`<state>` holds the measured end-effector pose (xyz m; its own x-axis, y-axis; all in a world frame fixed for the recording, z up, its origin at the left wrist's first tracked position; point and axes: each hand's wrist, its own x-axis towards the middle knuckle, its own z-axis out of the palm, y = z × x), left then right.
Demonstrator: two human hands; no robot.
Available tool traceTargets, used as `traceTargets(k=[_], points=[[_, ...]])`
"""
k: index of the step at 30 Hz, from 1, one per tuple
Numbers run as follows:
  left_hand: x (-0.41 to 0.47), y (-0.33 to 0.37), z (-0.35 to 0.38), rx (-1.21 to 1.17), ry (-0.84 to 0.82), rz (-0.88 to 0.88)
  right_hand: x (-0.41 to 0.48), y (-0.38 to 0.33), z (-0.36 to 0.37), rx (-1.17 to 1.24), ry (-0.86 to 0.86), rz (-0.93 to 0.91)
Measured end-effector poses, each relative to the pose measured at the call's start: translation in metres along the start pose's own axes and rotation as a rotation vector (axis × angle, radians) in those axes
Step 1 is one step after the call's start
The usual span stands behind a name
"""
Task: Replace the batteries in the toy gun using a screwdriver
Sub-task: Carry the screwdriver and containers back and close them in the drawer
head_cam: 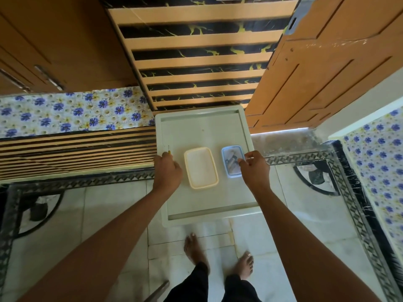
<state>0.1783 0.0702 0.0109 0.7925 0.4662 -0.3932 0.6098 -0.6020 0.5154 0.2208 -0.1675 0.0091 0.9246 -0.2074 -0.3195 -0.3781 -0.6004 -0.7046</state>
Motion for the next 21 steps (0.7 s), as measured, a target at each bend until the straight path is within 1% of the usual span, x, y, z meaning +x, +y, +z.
traceTargets(k=[3, 8, 11, 14, 17, 21], points=[[0.003, -0.001, 0.001, 0.083, 0.004, 0.063, -0.006, 0.003, -0.001, -0.007, 0.015, -0.016], [0.005, 0.005, 0.001, 0.224, 0.018, 0.095, -0.026, 0.014, -0.002, 0.035, 0.05, -0.018], [0.006, 0.009, 0.002, 0.264, 0.029, 0.122, -0.041, 0.025, -0.004, 0.053, 0.087, -0.029], [0.004, 0.01, 0.003, 0.264, 0.025, 0.128, -0.059, 0.036, -0.006, 0.049, 0.101, -0.047], [0.001, 0.007, 0.002, 0.235, 0.027, 0.147, -0.078, 0.049, -0.009, 0.05, 0.129, -0.124], [-0.016, -0.006, 0.0, 0.167, 0.115, 0.195, -0.099, 0.067, -0.009, 0.072, 0.14, -0.203]])
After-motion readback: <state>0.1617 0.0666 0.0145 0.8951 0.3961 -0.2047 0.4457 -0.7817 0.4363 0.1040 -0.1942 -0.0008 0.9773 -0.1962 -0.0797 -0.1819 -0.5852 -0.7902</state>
